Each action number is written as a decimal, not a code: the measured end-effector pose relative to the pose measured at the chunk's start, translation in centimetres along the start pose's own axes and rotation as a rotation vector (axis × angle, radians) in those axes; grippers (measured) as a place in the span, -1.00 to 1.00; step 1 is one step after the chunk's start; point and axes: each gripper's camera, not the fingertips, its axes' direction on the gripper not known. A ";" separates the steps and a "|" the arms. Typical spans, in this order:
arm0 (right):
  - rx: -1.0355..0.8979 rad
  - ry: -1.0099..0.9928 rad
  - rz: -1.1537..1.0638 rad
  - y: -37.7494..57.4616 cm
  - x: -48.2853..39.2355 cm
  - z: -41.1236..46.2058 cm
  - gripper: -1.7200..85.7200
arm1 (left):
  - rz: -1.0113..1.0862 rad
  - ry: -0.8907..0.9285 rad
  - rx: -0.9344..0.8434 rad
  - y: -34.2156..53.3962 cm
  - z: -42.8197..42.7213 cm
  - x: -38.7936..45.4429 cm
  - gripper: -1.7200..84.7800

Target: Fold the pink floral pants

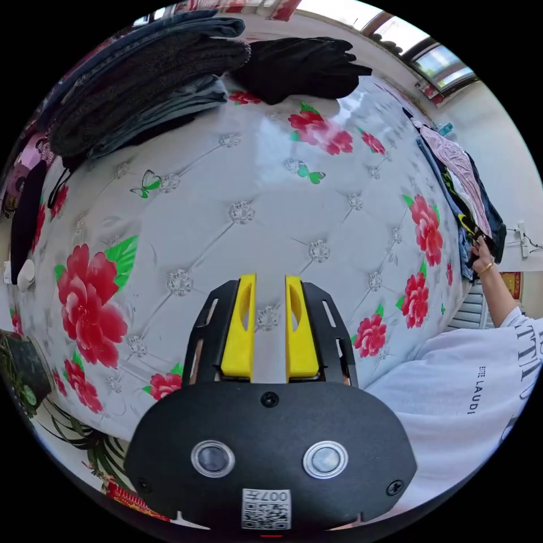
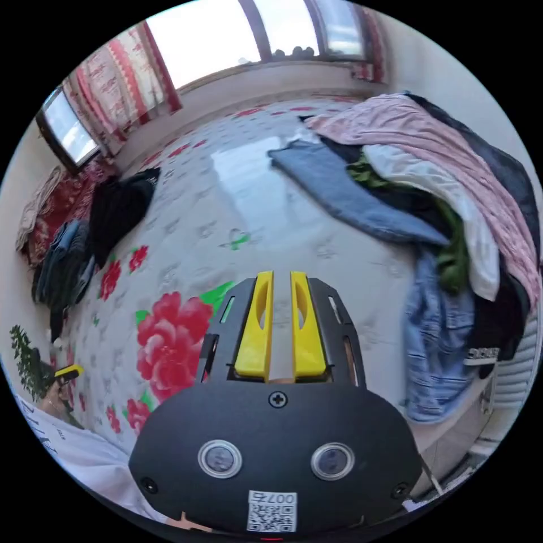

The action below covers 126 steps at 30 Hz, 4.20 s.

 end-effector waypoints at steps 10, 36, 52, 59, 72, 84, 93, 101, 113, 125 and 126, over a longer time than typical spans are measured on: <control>-0.197 0.322 0.178 -5.3 19.1 -3.8 -0.85 | -0.057 -0.031 -0.050 -4.1 3.7 9.5 -0.83; -0.076 -0.862 -0.519 22.2 -24.9 -17.6 -0.96 | 0.147 0.170 0.086 3.1 -1.9 10.1 -0.80; -0.198 -0.838 -0.528 34.6 -32.4 -16.4 -0.87 | 0.320 0.072 0.323 10.1 -11.1 8.2 -0.79; -0.144 -0.684 -0.324 35.3 -26.8 -16.3 -0.85 | 0.835 0.012 -0.003 6.5 -1.4 27.4 -0.74; -0.130 -0.525 -0.204 33.7 -24.0 -10.9 -0.82 | 0.340 -0.498 -0.052 16.0 -8.6 4.8 -0.98; -0.131 -0.436 -0.354 17.8 -32.2 -1.0 -0.83 | -0.116 -0.421 -0.016 23.7 -11.6 -3.8 -0.97; -0.209 -0.246 -0.420 4.5 -37.3 10.5 -0.80 | -0.109 -0.437 -0.118 22.3 -11.3 -4.0 -0.97; -0.384 -0.111 -0.411 -0.8 -37.9 21.9 -0.83 | -0.177 -0.426 -0.175 21.5 -12.4 -5.1 -0.97; 0.072 -0.412 -0.367 -9.2 -29.0 5.6 -0.96 | -0.184 -0.367 0.268 14.0 -28.4 -8.8 -0.98; 0.314 -0.430 -0.056 3.9 -3.4 -10.9 -0.96 | -0.095 -0.272 0.430 28.0 -33.5 -8.1 -0.98; 0.248 -0.406 -0.023 5.6 -2.5 -9.6 -0.96 | -0.099 -0.279 0.402 28.4 -32.7 -8.1 -0.98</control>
